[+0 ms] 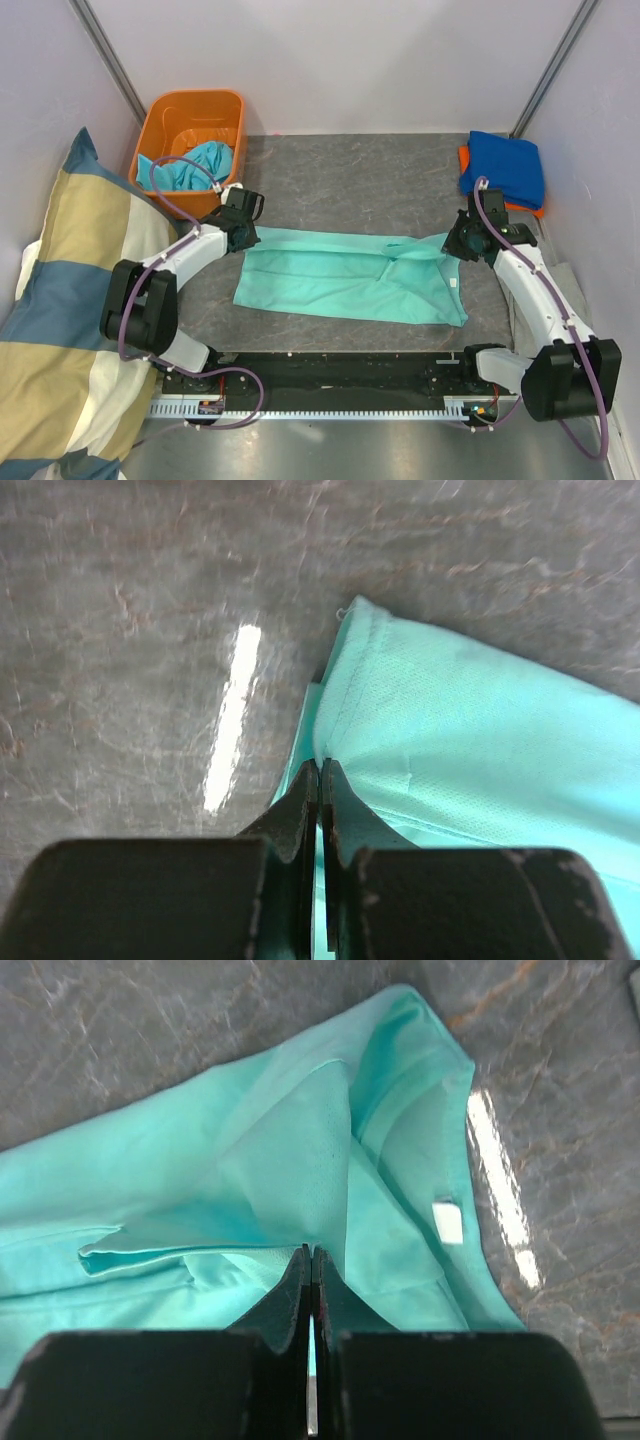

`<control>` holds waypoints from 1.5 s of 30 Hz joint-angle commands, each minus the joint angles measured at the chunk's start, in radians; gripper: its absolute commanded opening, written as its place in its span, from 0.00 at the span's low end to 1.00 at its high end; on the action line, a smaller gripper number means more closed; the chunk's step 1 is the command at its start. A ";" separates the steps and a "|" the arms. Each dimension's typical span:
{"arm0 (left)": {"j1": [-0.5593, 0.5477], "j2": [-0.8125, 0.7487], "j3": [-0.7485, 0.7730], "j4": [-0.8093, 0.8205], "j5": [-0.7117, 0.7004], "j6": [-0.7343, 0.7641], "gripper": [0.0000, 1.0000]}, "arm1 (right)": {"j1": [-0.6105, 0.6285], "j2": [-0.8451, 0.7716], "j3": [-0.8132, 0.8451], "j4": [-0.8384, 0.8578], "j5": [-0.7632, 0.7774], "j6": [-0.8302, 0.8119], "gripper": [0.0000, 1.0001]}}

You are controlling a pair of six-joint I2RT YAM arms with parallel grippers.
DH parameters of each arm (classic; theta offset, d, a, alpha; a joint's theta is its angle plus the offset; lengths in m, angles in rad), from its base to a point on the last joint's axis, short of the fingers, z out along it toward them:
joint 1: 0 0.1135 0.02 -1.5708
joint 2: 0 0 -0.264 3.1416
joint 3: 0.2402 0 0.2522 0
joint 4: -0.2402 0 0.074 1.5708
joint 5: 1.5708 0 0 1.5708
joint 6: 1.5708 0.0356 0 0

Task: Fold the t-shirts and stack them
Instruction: Fold the tshirt

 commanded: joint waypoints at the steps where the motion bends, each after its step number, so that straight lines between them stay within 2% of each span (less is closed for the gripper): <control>1: 0.005 -0.081 -0.047 0.021 -0.002 -0.069 0.02 | 0.021 -0.086 -0.044 -0.053 -0.013 0.034 0.00; 14: 0.005 -0.168 -0.116 0.012 -0.007 -0.076 0.02 | 0.026 -0.158 -0.015 -0.130 -0.011 0.048 0.00; 32: 0.005 -0.234 -0.219 -0.013 -0.022 -0.150 0.02 | 0.029 -0.247 -0.098 -0.177 -0.051 0.069 0.01; 34: 0.005 -0.256 -0.231 -0.019 -0.026 -0.171 0.04 | 0.027 -0.246 -0.106 -0.182 -0.053 0.071 0.05; 38: 0.005 -0.315 -0.260 -0.071 -0.043 -0.225 0.23 | 0.029 -0.261 -0.118 -0.186 -0.045 0.087 0.37; 40: 0.004 -0.365 -0.280 -0.091 -0.019 -0.266 0.43 | 0.029 -0.270 -0.112 -0.185 -0.022 0.103 0.44; 41: 0.004 -0.426 -0.306 -0.106 -0.007 -0.282 0.44 | 0.029 -0.274 -0.100 -0.185 -0.020 0.106 0.48; 45: 0.004 -0.579 -0.365 -0.129 0.029 -0.334 0.47 | 0.027 -0.267 -0.075 -0.177 0.019 0.109 0.53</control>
